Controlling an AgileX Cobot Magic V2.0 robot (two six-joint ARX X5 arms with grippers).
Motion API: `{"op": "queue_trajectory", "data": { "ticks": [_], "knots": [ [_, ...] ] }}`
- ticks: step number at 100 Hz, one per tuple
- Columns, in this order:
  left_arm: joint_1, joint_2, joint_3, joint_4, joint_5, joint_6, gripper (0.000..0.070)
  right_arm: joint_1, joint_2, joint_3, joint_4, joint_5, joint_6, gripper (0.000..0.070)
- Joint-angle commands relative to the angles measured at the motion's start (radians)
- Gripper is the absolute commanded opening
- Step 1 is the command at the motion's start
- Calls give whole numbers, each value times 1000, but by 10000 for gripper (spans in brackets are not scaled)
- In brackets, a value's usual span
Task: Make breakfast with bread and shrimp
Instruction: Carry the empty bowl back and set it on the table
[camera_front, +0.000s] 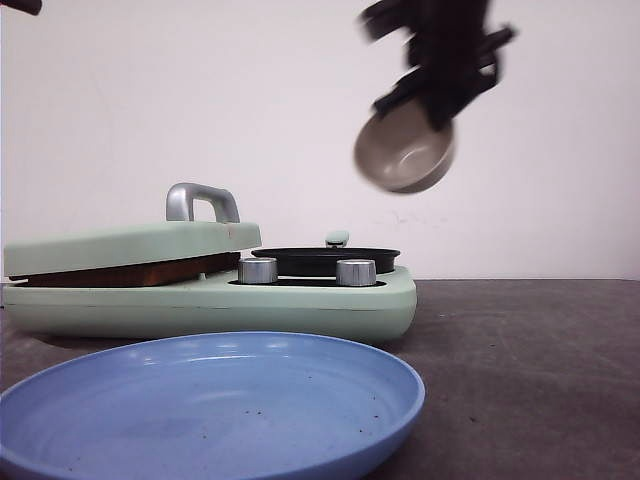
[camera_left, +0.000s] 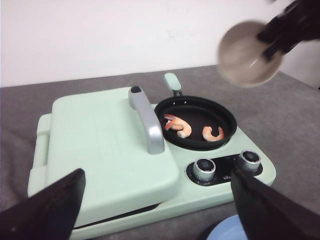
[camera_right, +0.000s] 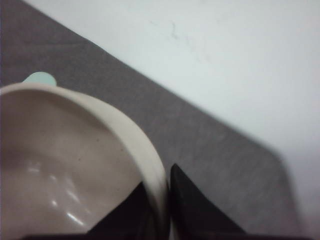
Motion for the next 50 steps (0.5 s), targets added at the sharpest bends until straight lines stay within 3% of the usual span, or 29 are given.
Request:
{"op": "queue_trajectory", "data": {
  "ticks": [1,14,27,50],
  "knots": [
    [-2,5,7,10,5,14,516,-48,-21,21,-80,-138,246,4],
    [-2,5,7,10,4,13,516,-166,-74,21,-237,-404,387,4],
    [-2,5,7,-3,-7,11,516,-277,-84,21,-404,-613,424,3],
    [-2,7,7,-30,-11,11,516,-359,-64,6,-575,-679,353,4]
  ]
}}
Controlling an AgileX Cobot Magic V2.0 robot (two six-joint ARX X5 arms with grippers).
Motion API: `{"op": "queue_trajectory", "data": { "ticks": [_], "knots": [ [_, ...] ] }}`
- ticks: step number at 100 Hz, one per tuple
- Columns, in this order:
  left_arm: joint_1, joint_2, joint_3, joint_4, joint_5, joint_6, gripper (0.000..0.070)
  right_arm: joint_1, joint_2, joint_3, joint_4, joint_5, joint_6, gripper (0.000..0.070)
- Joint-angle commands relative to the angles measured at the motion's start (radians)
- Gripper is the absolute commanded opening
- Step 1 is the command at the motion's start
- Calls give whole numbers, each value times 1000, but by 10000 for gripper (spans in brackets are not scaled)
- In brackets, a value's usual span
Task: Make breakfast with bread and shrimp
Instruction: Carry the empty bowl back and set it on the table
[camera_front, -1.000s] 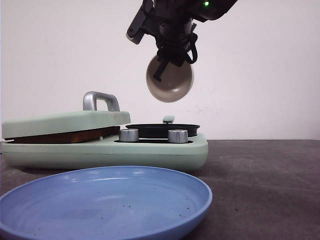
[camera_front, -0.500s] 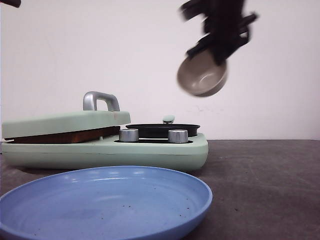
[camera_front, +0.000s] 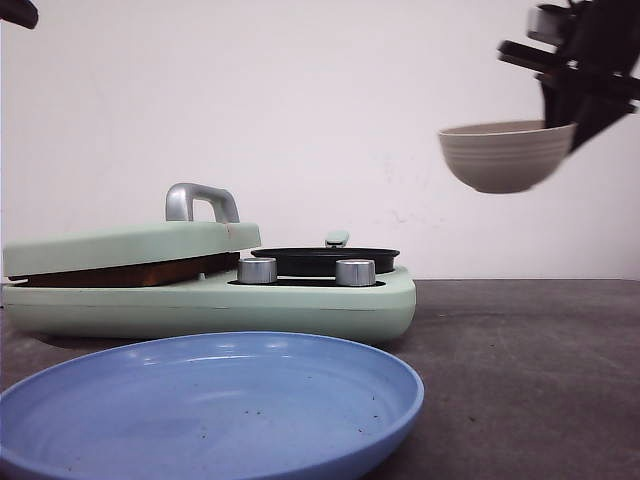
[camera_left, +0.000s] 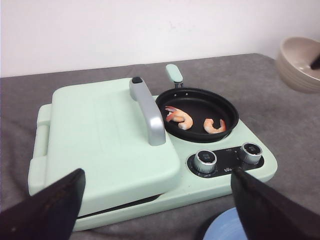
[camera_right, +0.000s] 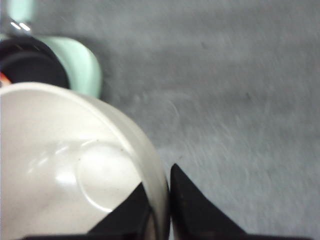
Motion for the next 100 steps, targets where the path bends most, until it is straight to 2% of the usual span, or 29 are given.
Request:
{"op": "queue_trajectory", "data": {
  "ticks": [1,17,58,100],
  "knots": [
    [-2,6,7,0,-6,12,516,-3,28,4,-2,-28,-26,4],
    [-2,14,7,-6,-8,12,516,-20,55,-48,13,-55,-33,3],
    [-2,32,7,-2,-8,12,516,-20,125,-241,192,-84,-8,3],
    [-2,32,7,-3,-9,11,516,-24,181,-268,243,-82,-2,4]
  ]
}}
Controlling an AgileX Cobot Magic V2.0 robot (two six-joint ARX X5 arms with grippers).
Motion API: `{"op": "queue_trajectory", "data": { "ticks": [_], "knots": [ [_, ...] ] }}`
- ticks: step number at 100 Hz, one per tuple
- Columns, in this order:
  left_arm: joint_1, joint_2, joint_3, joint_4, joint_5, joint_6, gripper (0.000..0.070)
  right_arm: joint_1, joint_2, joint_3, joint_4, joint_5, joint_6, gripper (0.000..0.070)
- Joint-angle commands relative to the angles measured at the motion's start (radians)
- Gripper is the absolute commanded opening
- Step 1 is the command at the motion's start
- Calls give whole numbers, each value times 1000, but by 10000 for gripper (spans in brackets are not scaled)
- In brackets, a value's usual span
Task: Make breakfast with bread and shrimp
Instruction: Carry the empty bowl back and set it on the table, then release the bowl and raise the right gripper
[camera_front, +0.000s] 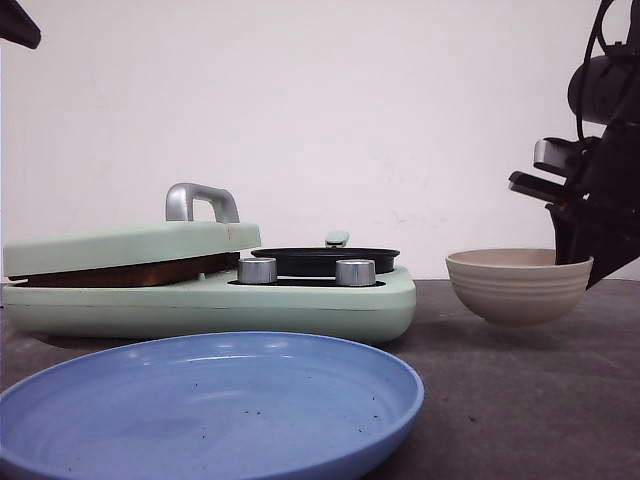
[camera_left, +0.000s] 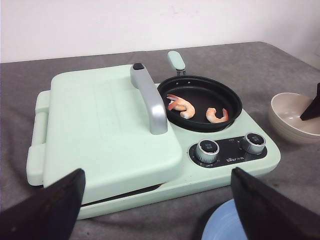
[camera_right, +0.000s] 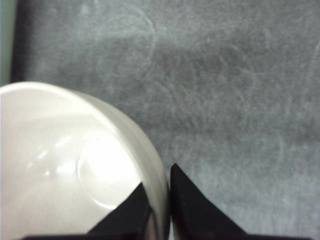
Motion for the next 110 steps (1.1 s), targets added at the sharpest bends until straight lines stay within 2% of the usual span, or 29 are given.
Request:
{"op": "queue_trajectory", "data": {
  "ticks": [1,7,12,16,24,27,30,49,94,110],
  "knots": [
    [-2,6,7,11,-6,11,516,-2,37,7,8,-3,17,4],
    [-2,6,7,11,-6,11,516,-2,42,7,8,-2,17,6],
    [-2,6,7,12,-6,11,516,-2,42,7,11,-1,17,42],
    [-2,6,7,12,-6,11,516,-2,42,7,17,-1,17,126],
    [-2,6,7,12,-6,11,516,-2,42,7,27,-2,17,357],
    [-2,6,7,12,-7,11,516,-2,42,7,27,-1,16,409],
    [-2,6,7,12,-7,11,516,-2,42,7,27,0,11,432],
    [-2,6,7,12,-10,11,516,-5,32,10,29,2,-22,462],
    [-2,6,7,12,-14,-8,516,-27,-172,11,29,-7,-28,461],
    [-2,5,7,13,-14,-16,515,-26,-295,11,24,-64,-28,445]
  ]
}}
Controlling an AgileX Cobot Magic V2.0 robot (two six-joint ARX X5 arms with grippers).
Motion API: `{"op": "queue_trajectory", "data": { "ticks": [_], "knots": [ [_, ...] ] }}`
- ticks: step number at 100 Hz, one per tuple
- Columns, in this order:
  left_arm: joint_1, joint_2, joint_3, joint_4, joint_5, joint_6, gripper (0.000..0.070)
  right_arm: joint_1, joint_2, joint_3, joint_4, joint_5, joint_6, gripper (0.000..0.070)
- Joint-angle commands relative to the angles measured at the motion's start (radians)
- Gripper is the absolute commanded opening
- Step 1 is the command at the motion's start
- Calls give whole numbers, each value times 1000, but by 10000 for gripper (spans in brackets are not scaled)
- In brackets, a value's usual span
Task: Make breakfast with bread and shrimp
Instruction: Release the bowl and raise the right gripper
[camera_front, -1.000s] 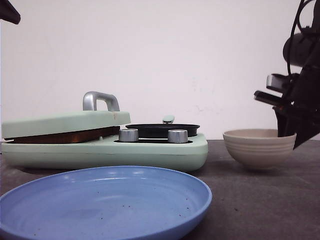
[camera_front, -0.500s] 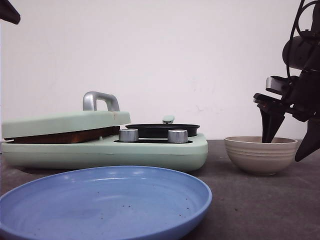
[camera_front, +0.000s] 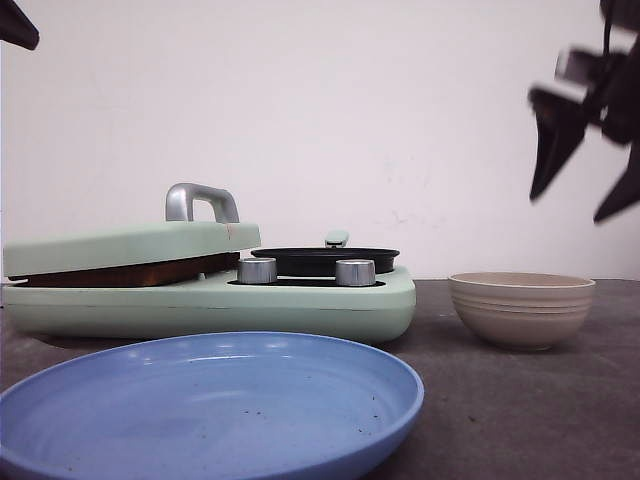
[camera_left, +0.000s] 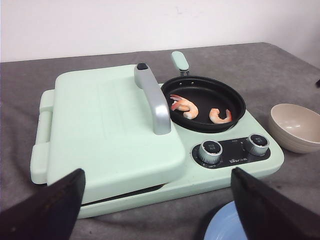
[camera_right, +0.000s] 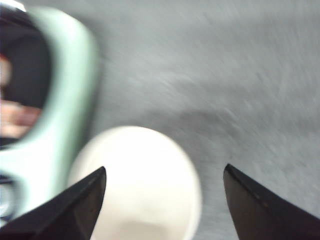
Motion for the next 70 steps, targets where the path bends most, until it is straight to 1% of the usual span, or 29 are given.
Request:
{"op": "queue_trajectory", "data": {
  "ticks": [1,5,12,17,19,20,21,23,24,28,32,34,42,56,70],
  "knots": [
    [-2,5,7,13,1,-8,515,3,-40,13,4,-29,-11,443],
    [-2,5,7,13,1,-15,515,6,-71,13,2,-51,-11,424],
    [-2,5,7,16,1,-35,504,8,-123,12,2,-93,-21,364],
    [-2,5,7,19,1,-51,459,10,-158,12,0,-125,-34,281],
    [-2,5,7,19,1,-57,422,11,-172,12,-4,-137,-37,237],
    [-2,4,7,19,2,-60,388,13,-179,12,-5,-143,-38,215],
    [-2,3,7,19,2,-60,376,14,-186,12,-5,-148,-39,192],
    [-2,3,7,19,2,-63,324,16,-198,11,-6,-157,-41,148],
    [-2,3,7,19,2,-64,280,18,-205,11,-7,-161,-41,127],
    [-2,3,7,20,2,-74,150,24,-236,9,-12,-174,-46,52],
    [-2,3,7,19,2,-84,29,34,-262,8,-18,-175,-56,15],
    [-2,3,7,20,2,-86,0,40,-275,8,-19,-174,-61,7],
    [-2,3,7,21,2,-106,0,67,-329,-3,-10,-172,-69,7],
    [-2,2,7,25,2,-134,1,139,-442,-63,62,-163,-98,6],
    [-8,-8,6,40,10,-154,1,213,-590,-208,175,-109,-104,6]
  ]
}}
